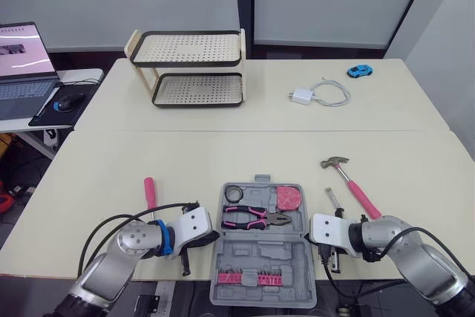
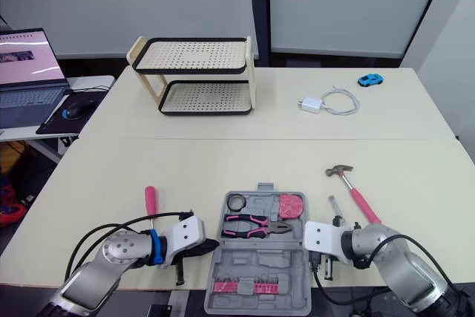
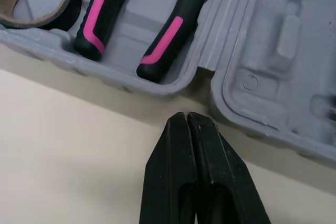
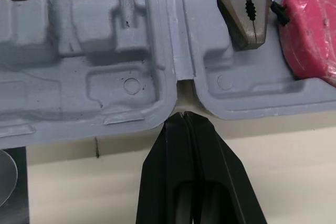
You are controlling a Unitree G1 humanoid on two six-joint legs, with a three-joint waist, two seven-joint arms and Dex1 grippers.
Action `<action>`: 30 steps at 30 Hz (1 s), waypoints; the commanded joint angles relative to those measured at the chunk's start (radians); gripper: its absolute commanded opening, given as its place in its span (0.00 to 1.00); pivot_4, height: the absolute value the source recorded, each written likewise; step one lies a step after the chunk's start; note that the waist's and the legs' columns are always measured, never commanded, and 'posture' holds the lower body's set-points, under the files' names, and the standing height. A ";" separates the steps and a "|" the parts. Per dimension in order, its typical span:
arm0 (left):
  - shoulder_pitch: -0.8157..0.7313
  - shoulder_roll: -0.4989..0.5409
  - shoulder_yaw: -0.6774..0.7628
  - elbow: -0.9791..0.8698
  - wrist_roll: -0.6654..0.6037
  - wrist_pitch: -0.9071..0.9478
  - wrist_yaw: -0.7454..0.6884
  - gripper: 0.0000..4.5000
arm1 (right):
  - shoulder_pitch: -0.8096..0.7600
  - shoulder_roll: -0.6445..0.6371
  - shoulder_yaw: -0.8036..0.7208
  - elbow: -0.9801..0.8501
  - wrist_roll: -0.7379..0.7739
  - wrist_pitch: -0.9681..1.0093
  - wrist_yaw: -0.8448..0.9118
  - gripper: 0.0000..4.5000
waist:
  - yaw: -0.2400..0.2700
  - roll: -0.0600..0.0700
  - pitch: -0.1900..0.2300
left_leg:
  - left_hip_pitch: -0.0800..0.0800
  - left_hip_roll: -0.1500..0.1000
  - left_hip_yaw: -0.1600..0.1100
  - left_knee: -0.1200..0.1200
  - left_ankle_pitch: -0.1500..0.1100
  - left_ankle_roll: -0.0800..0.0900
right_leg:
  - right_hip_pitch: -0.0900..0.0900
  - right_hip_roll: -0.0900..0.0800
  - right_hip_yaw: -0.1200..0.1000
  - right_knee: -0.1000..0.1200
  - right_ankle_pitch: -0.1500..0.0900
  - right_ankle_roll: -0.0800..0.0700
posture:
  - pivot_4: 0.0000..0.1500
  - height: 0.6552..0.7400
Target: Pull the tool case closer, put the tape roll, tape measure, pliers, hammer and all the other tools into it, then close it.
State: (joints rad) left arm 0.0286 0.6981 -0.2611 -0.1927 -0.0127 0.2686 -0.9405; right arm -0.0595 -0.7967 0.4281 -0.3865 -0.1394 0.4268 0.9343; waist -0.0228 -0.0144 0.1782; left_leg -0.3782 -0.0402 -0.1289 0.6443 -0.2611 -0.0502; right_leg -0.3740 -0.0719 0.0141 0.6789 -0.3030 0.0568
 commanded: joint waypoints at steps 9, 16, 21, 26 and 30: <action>-0.053 -0.087 -0.058 0.022 0.002 0.068 0.003 0.01 | -0.088 0.091 0.042 -0.015 -0.020 0.059 0.015 0.00 | 0.000 0.006 -0.009 | 0.005 0.000 0.000 0.000 0.000 0.000 | 0.005 0.000 0.000 0.000 0.000 0.000 | 1.00 1.00; -0.184 -0.114 -0.036 0.133 0.026 0.034 0.010 0.01 | -0.137 0.101 -0.010 0.068 -0.009 0.029 0.010 0.00 | 0.001 0.007 -0.010 | 0.005 -0.002 -0.001 0.000 0.000 0.000 | 0.005 0.000 0.000 0.000 0.000 0.001 | 1.00 1.00; -0.238 -0.126 -0.041 0.188 0.039 0.016 -0.006 0.01 | -0.180 0.122 -0.027 0.143 -0.013 -0.003 0.002 0.00 | -0.004 0.006 -0.010 | 0.004 -0.002 -0.001 0.000 0.000 0.000 | 0.003 0.001 0.000 0.000 0.000 0.001 | 1.00 1.00; -0.264 -0.129 -0.040 0.230 0.045 -0.005 -0.011 0.01 | -0.213 0.145 -0.024 0.203 -0.025 -0.043 -0.012 0.00 | -0.005 0.006 -0.010 | 0.004 -0.002 -0.002 0.000 0.000 0.000 | 0.003 0.001 0.000 0.001 0.000 0.000 | 1.00 1.00; -0.285 -0.143 -0.041 0.259 0.050 -0.016 -0.009 0.01 | -0.231 0.162 -0.023 0.235 -0.034 -0.063 -0.027 0.00 | -0.005 0.006 -0.010 | 0.004 -0.002 -0.003 0.000 0.000 0.000 | 0.003 0.001 0.000 0.001 0.000 0.000 | 1.00 1.00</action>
State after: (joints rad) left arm -0.2414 0.5802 -0.2754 0.0699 0.0391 0.2729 -0.9523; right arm -0.2659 -0.6612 0.4049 -0.1266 -0.1806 0.4045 0.9167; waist -0.0276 -0.0083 0.1685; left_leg -0.3741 -0.0421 -0.1317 0.6440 -0.2610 -0.0502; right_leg -0.3714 -0.0707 0.0140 0.6797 -0.3029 0.0573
